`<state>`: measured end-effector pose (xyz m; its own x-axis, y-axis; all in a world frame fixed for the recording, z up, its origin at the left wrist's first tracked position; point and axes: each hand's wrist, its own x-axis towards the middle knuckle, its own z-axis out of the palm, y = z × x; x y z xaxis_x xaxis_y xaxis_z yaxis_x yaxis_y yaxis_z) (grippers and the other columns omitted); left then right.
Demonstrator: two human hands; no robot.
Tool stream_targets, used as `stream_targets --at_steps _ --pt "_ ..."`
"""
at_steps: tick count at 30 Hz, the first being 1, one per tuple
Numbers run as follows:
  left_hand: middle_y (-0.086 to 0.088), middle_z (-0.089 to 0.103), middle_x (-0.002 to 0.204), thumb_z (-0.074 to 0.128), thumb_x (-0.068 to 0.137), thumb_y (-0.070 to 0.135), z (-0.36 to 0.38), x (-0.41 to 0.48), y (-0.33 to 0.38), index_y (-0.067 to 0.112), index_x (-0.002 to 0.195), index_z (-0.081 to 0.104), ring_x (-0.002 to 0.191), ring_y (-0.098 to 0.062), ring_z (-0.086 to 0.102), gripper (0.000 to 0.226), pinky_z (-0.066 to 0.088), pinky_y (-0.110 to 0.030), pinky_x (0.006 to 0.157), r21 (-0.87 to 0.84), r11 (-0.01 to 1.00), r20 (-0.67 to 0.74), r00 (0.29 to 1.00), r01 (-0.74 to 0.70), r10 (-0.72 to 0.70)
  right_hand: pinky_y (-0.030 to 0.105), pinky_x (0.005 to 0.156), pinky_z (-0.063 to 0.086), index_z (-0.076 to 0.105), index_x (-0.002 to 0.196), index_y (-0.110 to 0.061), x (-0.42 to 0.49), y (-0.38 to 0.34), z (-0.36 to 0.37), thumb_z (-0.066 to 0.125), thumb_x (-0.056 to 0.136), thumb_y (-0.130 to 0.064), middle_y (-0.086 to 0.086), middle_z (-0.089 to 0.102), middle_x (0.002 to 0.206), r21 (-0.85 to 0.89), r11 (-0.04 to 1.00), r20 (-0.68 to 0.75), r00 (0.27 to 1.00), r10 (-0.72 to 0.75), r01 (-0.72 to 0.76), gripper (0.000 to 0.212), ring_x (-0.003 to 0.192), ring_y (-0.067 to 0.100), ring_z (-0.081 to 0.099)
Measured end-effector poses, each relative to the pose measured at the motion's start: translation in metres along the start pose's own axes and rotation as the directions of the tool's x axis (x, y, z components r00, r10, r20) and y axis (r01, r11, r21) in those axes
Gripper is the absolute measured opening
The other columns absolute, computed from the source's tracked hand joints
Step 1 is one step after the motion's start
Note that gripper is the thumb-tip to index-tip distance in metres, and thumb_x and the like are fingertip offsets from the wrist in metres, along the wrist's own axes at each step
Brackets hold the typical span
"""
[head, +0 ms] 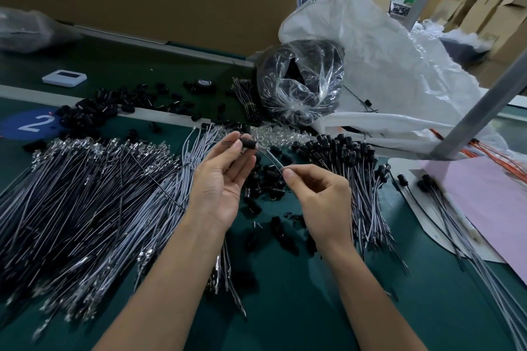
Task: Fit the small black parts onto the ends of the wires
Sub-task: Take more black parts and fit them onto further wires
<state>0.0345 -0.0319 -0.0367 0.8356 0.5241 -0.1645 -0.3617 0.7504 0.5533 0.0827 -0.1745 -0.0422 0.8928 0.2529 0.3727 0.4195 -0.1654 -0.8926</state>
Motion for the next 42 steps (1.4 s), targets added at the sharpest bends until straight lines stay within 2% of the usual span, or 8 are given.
stream_targets --at_steps 14,18,21,24,26,33,37,42 --pt "-0.007 0.077 0.091 0.063 0.085 -0.002 0.003 -0.002 -0.005 0.011 0.089 0.071 0.084 -0.016 0.074 0.016 0.06 -0.025 0.078 0.131 0.99 0.037 0.998 -0.052 0.047 0.022 0.065 0.052 0.077 0.085 -0.016 -0.001 -0.001 0.002 0.071 0.089 -0.019 -0.007 0.072 0.074 -0.054 0.997 -0.003 0.999 -0.052 0.051 0.008 0.069 0.009 0.066" --pt "-0.007 0.077 0.092 0.064 0.086 0.0 0.004 -0.003 -0.006 0.01 0.092 0.068 0.081 -0.015 0.073 0.012 0.059 -0.023 0.073 0.149 0.988 0.035 0.999 -0.038 0.033 0.026 0.071 0.054 0.077 0.086 -0.013 0.0 0.0 0.003 0.066 0.092 -0.017 -0.007 0.073 0.079 -0.057 0.997 0.04 0.998 -0.055 0.057 0.013 0.077 0.009 0.068" --pt "-0.007 0.077 0.091 0.065 0.086 0.002 0.004 -0.003 -0.008 0.01 0.092 0.067 0.079 -0.014 0.073 0.01 0.059 -0.022 0.071 0.143 0.989 0.039 0.999 -0.032 0.027 0.023 0.068 0.052 0.076 0.084 -0.012 -0.001 0.0 0.004 0.063 0.095 -0.017 -0.007 0.073 0.078 -0.06 0.996 0.057 0.996 -0.063 0.066 0.017 0.075 0.008 0.067" --pt "-0.008 0.076 0.091 0.065 0.085 0.003 0.005 -0.003 -0.009 0.01 0.091 0.066 0.079 -0.014 0.073 0.009 0.058 -0.021 0.068 0.154 0.987 0.044 0.998 -0.039 0.033 0.028 0.066 0.053 0.074 0.085 -0.011 -0.001 0.0 0.004 0.061 0.096 -0.017 -0.005 0.072 0.078 -0.058 0.995 0.035 0.996 -0.085 0.087 0.018 0.072 0.011 0.066" --pt "-0.008 0.077 0.09 0.067 0.082 0.004 0.006 -0.004 -0.01 0.01 0.09 0.066 0.079 -0.014 0.073 0.01 0.057 -0.02 0.067 0.166 0.985 0.053 0.998 -0.053 0.045 0.03 0.064 0.053 0.073 0.086 -0.012 -0.001 0.0 0.003 0.063 0.095 -0.017 -0.003 0.071 0.079 -0.049 0.994 -0.003 0.995 -0.098 0.097 0.014 0.071 0.013 0.065" --pt "-0.007 0.077 0.088 0.071 0.073 0.011 0.008 -0.007 -0.015 0.008 0.094 0.065 0.08 -0.012 0.072 0.022 0.057 -0.019 0.07 0.242 0.964 0.116 0.99 -0.107 0.081 0.019 0.063 0.049 0.075 0.087 -0.012 -0.001 -0.002 0.002 0.073 0.087 -0.01 -0.002 0.071 0.079 -0.023 0.991 -0.04 0.991 -0.13 0.129 0.003 0.069 0.009 0.065" --pt "-0.009 0.077 0.092 0.073 0.068 0.015 0.009 -0.011 -0.021 0.006 0.099 0.068 0.088 -0.014 0.073 0.033 0.056 -0.019 0.072 0.324 0.94 0.153 0.986 -0.106 0.059 0.019 0.067 0.053 0.074 0.089 -0.017 0.0 -0.003 0.001 0.079 0.08 -0.009 -0.006 0.072 0.076 -0.026 0.993 -0.062 0.991 -0.115 0.114 0.012 0.07 0.007 0.067" --pt "-0.009 0.076 0.092 0.075 0.065 0.013 0.008 -0.01 -0.02 0.008 0.086 0.078 0.088 -0.015 0.072 0.021 0.058 -0.022 0.075 0.331 0.94 0.161 0.986 -0.082 0.029 0.02 0.07 0.054 0.075 0.095 -0.018 0.001 -0.006 -0.001 0.082 0.075 -0.012 -0.006 0.072 0.075 -0.068 0.991 -0.051 0.991 -0.123 0.119 0.022 0.068 0.007 0.068"
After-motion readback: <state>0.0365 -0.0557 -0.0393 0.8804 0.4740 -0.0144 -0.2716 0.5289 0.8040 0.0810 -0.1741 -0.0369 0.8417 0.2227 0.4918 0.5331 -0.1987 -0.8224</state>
